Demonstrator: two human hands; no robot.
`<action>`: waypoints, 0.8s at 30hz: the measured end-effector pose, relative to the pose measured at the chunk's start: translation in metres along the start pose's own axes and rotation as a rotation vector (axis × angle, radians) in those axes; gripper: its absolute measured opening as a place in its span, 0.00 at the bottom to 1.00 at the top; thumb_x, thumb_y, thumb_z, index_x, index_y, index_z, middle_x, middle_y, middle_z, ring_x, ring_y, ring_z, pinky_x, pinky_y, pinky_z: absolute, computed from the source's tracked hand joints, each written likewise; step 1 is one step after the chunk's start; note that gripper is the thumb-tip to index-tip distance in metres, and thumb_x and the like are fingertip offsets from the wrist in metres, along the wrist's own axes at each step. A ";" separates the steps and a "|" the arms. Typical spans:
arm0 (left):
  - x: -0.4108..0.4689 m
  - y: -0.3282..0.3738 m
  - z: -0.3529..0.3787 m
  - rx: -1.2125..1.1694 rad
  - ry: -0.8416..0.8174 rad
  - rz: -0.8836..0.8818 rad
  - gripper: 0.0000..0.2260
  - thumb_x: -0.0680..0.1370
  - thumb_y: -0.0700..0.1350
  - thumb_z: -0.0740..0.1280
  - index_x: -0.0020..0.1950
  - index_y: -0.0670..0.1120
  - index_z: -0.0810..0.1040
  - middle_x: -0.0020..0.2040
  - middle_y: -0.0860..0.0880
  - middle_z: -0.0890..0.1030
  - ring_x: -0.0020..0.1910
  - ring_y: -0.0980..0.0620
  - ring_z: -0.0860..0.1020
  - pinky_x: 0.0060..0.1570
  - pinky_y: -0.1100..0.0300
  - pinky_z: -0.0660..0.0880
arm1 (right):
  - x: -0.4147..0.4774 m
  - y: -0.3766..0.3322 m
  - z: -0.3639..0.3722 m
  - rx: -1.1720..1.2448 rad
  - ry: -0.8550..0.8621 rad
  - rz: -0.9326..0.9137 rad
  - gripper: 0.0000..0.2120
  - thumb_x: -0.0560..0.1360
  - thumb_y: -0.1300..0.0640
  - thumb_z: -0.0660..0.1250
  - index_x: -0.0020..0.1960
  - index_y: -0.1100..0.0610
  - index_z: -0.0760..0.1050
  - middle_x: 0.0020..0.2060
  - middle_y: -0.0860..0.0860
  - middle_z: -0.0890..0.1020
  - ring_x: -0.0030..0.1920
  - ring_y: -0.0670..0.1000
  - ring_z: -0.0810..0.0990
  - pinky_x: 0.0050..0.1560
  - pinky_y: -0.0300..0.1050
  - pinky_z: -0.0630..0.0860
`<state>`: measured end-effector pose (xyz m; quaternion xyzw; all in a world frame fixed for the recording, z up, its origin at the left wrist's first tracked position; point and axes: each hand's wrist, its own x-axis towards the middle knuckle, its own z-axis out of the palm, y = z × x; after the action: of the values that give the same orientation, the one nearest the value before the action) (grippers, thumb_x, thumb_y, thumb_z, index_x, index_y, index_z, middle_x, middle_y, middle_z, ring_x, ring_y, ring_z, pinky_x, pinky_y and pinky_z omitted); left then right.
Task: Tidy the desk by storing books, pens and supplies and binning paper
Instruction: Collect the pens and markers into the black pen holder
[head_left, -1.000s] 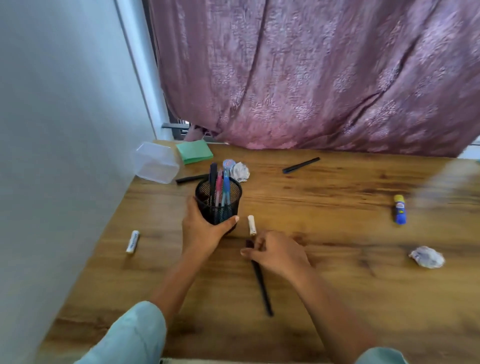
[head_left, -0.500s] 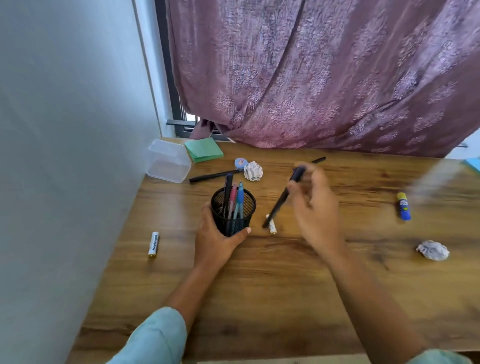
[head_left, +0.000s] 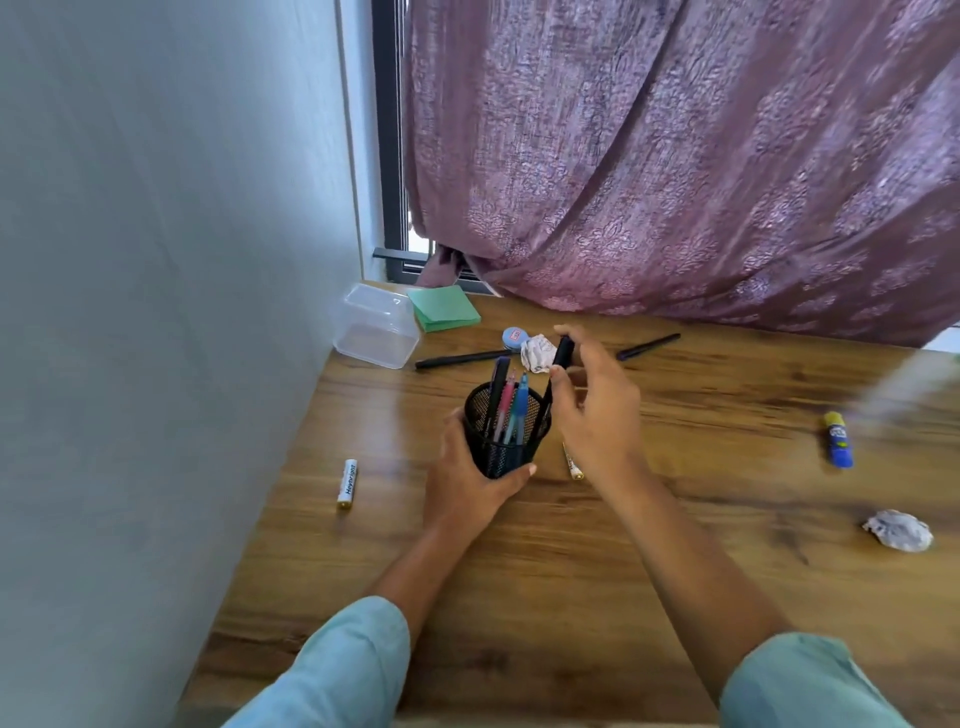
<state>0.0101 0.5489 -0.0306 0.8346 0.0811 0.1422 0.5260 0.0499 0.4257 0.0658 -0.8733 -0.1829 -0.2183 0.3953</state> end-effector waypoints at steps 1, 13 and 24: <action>0.000 0.000 0.000 -0.001 -0.006 -0.001 0.41 0.64 0.56 0.78 0.69 0.49 0.61 0.63 0.53 0.73 0.58 0.59 0.72 0.49 0.74 0.67 | 0.002 0.001 -0.001 -0.022 0.003 -0.003 0.18 0.77 0.64 0.63 0.67 0.54 0.71 0.51 0.46 0.78 0.46 0.42 0.75 0.46 0.20 0.67; 0.001 0.001 0.004 0.007 -0.018 -0.003 0.42 0.64 0.55 0.78 0.71 0.49 0.60 0.64 0.53 0.72 0.57 0.62 0.69 0.45 0.78 0.64 | -0.006 0.028 0.016 -0.066 -0.163 -0.021 0.19 0.78 0.62 0.64 0.68 0.54 0.72 0.60 0.50 0.79 0.58 0.47 0.77 0.58 0.47 0.78; 0.022 0.005 0.017 0.041 -0.057 0.014 0.42 0.62 0.58 0.78 0.69 0.51 0.62 0.60 0.58 0.71 0.58 0.61 0.70 0.53 0.67 0.67 | 0.020 0.046 0.013 0.069 -0.114 0.160 0.11 0.81 0.58 0.59 0.58 0.55 0.78 0.49 0.49 0.81 0.49 0.45 0.78 0.48 0.38 0.72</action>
<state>0.0368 0.5384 -0.0296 0.8495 0.0632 0.1204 0.5098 0.0920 0.4100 0.0408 -0.8819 -0.1423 -0.1297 0.4304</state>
